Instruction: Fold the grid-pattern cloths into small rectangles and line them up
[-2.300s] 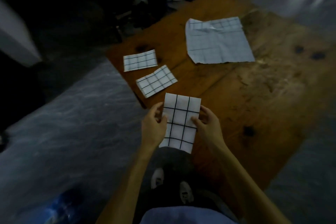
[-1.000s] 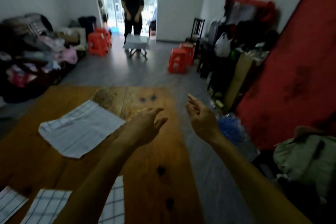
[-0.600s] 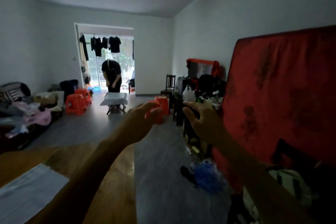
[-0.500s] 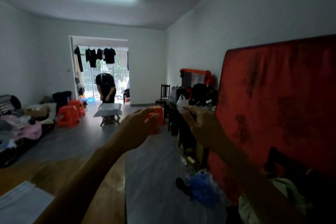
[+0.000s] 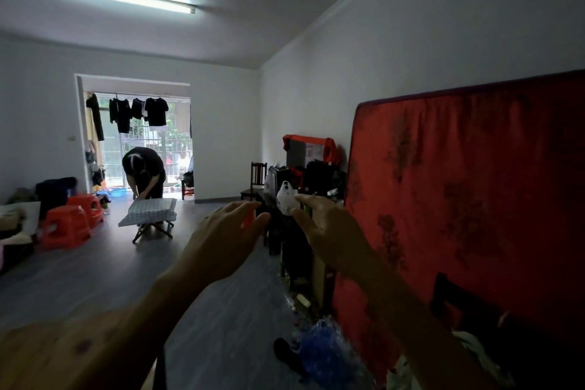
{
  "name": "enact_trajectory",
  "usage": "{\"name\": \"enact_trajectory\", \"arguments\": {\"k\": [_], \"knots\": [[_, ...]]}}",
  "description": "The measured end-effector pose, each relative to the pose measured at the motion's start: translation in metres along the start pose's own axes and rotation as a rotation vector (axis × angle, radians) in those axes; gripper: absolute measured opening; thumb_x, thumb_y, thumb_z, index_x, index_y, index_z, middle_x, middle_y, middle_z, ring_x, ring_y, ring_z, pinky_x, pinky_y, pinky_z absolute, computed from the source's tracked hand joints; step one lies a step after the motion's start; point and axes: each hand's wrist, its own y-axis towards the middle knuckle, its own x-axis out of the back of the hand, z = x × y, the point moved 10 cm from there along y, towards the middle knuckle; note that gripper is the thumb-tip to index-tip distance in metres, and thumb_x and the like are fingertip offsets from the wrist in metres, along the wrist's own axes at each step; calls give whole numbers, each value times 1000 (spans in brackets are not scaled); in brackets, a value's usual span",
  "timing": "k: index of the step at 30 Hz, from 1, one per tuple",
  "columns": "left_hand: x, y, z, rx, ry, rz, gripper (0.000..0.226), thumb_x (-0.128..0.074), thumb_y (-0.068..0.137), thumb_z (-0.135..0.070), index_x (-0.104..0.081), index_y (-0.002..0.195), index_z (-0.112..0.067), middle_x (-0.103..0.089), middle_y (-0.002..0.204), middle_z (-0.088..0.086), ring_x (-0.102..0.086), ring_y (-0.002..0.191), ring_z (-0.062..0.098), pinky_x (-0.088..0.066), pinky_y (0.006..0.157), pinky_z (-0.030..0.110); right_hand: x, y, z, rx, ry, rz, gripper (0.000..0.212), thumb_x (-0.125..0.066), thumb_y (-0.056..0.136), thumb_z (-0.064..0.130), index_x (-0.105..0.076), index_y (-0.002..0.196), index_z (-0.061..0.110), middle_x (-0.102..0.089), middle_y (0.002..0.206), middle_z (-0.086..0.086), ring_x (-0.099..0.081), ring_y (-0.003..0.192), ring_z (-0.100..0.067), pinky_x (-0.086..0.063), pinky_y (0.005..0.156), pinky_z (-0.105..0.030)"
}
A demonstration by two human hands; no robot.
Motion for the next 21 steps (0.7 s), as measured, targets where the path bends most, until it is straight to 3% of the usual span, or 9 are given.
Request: {"name": "enact_trajectory", "arguments": {"k": [8, 11, 14, 18, 21], "knots": [[-49, 85, 61, 37, -29, -44, 64, -23, 91, -62, -51, 132, -21, -57, 129, 4, -55, 111, 17, -46, 86, 31, -49, 97, -57, 48, 21, 40, 45, -46, 98, 41, -48, 138, 22, -51, 140, -1, -46, 127, -15, -32, 102, -23], [-60, 116, 85, 35, -19, -87, 55, -27, 91, -53, -54, 128, -22, -60, 124, 5, -58, 106, 19, -47, 83, 32, -66, 140, -78, 81, 44, 40, 42, -47, 97, 40, -50, 135, 21, -54, 137, -1, -48, 124, -15, -36, 100, -23], [-75, 144, 115, 95, 30, -118, 54, -29, 92, -55, -53, 129, -24, -60, 126, 6, -60, 105, 23, -50, 85, 38, -90, 180, -103, 102, 45, 42, 45, -46, 97, 42, -50, 136, 19, -53, 139, -2, -47, 127, -17, -33, 107, -30], [-110, 181, 162, 175, 109, -101, 67, -24, 88, -64, -51, 133, -22, -58, 131, 6, -61, 103, 22, -49, 85, 37, -138, 231, -145, 121, 107, 101, 46, -47, 97, 43, -48, 137, 21, -53, 138, -2, -50, 124, -17, -34, 94, -20], [-136, 209, 193, 236, 114, -135, 68, -25, 88, -63, -52, 133, -21, -57, 131, 7, -60, 105, 22, -50, 86, 38, -166, 266, -177, 183, 127, 110, 50, -45, 95, 49, -50, 136, 20, -55, 136, -3, -50, 124, -19, -34, 98, -23]]}}
